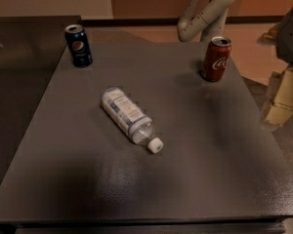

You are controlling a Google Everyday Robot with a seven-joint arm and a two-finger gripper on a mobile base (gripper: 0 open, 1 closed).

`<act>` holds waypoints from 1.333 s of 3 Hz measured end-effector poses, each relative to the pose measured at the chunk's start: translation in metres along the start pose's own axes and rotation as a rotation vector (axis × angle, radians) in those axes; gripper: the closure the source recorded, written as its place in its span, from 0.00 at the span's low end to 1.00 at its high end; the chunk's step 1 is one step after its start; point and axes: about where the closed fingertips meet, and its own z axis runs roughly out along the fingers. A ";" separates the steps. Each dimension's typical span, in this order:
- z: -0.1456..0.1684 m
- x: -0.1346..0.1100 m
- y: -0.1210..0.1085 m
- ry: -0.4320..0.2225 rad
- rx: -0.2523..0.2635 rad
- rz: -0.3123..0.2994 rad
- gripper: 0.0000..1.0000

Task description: Pick coke can

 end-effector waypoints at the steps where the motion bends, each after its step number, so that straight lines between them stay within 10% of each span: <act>1: -0.002 -0.001 -0.004 0.000 0.008 0.003 0.00; 4: 0.032 0.019 -0.074 -0.182 0.050 0.123 0.00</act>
Offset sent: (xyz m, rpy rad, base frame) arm 0.0430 -0.0297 -0.0263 0.0728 -0.0117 -0.0849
